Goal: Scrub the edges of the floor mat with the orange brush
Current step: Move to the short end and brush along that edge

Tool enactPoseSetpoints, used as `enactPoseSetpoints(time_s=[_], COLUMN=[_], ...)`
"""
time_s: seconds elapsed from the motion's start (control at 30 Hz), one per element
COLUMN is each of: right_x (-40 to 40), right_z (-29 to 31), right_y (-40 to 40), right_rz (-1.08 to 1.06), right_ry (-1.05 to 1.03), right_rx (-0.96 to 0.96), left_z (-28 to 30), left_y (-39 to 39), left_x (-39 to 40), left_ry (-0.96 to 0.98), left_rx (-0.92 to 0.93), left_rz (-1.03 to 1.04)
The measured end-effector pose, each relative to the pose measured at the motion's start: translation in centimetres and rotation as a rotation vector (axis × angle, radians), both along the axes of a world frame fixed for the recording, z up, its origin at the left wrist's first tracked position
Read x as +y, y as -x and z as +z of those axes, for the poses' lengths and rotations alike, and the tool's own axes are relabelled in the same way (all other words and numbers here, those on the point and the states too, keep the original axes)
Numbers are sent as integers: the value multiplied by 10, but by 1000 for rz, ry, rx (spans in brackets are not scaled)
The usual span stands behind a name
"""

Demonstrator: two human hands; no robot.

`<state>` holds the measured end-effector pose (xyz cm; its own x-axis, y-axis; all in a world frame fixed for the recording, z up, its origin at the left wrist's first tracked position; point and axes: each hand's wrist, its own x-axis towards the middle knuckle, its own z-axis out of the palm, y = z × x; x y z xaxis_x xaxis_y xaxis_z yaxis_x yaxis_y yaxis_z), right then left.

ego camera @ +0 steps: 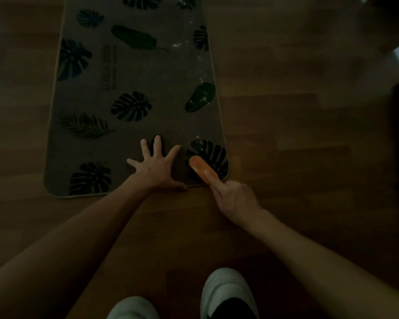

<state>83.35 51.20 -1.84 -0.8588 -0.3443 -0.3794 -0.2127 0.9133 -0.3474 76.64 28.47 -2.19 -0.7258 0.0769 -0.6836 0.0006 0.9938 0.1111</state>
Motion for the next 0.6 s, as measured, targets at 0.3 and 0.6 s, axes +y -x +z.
enactPoseSetpoints(time_s=[0.3,0.6], right_x=[-22,-14], right_z=[14,11], right_y=[48,17], right_rz=[-190,-131], right_ry=[-50,-101], right_rx=[-26,-34], left_z=[2,0], left_y=[-1,-4], left_x=[-2,-4], left_ry=[6,9], left_rx=[17,34], left_rz=[-21,-20])
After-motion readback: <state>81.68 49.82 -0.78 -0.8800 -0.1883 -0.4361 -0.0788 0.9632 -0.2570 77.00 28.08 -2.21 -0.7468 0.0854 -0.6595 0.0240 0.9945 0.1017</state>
